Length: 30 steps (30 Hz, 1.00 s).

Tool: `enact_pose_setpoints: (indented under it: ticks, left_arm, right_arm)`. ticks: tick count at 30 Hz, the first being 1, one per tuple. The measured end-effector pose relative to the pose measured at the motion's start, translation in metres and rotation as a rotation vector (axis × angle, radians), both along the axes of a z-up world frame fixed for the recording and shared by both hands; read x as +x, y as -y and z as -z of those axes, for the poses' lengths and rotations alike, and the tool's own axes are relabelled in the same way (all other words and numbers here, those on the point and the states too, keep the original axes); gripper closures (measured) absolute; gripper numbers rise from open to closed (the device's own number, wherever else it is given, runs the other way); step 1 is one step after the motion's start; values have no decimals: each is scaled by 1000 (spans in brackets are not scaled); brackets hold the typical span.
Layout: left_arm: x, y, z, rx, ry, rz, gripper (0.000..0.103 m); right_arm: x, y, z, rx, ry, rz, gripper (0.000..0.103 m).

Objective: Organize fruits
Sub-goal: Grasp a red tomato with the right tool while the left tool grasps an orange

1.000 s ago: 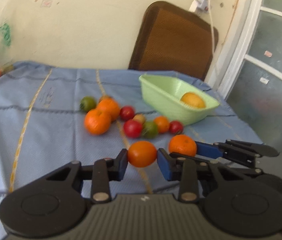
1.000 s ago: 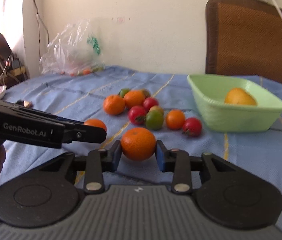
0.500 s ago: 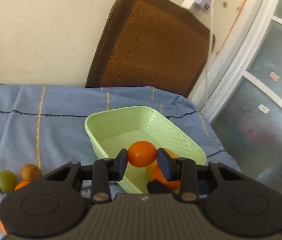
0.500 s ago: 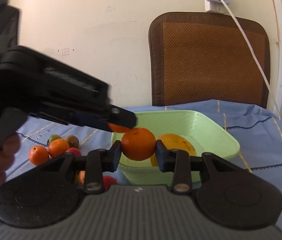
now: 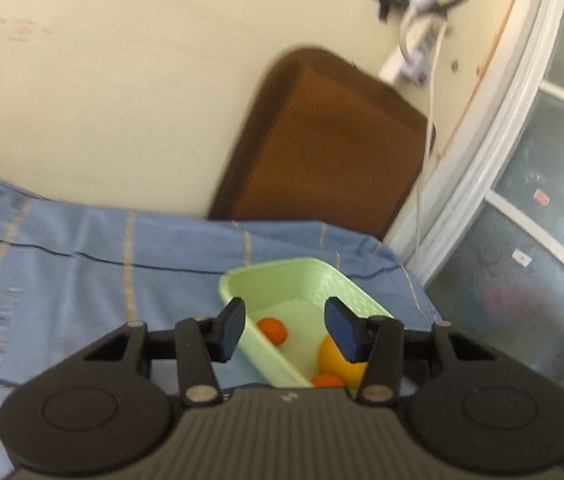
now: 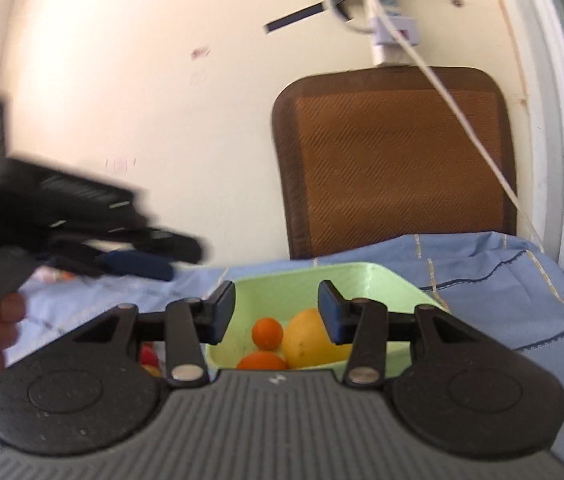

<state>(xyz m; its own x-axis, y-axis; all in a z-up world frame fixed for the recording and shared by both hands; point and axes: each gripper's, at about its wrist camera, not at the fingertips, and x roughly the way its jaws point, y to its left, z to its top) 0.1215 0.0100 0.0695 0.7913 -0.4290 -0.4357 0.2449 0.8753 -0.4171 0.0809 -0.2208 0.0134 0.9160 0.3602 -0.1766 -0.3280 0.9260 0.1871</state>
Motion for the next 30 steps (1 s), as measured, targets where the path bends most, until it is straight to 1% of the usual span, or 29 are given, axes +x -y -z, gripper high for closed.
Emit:
enact_pose_setpoints:
  ticks: [2, 5, 8, 10, 11, 12, 15, 17, 20, 22, 25, 26, 28, 29, 30]
  left_arm:
    - [-18, -26, 0, 2, 7, -59, 58]
    - [-42, -57, 9, 28, -14, -138, 58]
    - [-58, -74, 23, 45, -45, -161, 58]
    - [-62, -80, 33, 36, -71, -160, 57]
    - [-62, -81, 39, 29, -87, -159, 52]
    - [-62, -82, 44, 24, -97, -161, 51]
    - [-60, -79, 54, 13, -109, -139, 50]
    - [-57, -74, 58, 22, -109, -128, 42]
    - [-53, -67, 63, 59, -106, -127, 41]
    - [-50, -66, 67, 70, -117, -130, 41]
    - [-48, -63, 72, 76, -126, -134, 41]
    - [-47, -61, 73, 81, -127, -133, 42]
    - [-44, -59, 76, 96, -130, -129, 47]
    - [-44, -58, 76, 109, -124, -137, 55]
    - [-43, -57, 77, 110, -123, -131, 60]
  right_arm:
    - [1, 8, -1, 54, -17, -15, 74]
    - [0, 7, 0, 86, -48, -79, 77]
    - [-8, -11, 4, 64, -88, -172, 77]
    - [-15, -30, 8, -6, -106, -213, 76]
    - [-17, -40, 10, -48, -113, -227, 76]
    - [-20, -50, 12, -87, -118, -242, 76]
    - [-26, -77, 13, -186, -121, -293, 76]
    - [-25, -95, 13, -267, -110, -320, 75]
    - [-23, -121, 18, -415, -65, -324, 75]
    - [-23, -135, 24, -515, -40, -322, 75]
    - [-18, -151, 32, -618, -37, -335, 75]
    - [-17, -154, 35, -653, -26, -324, 69]
    - [-14, -160, 40, -714, -7, -307, 69]
    - [-13, -162, 41, -733, 0, -304, 69]
    - [-13, -162, 42, -743, 8, -296, 72]
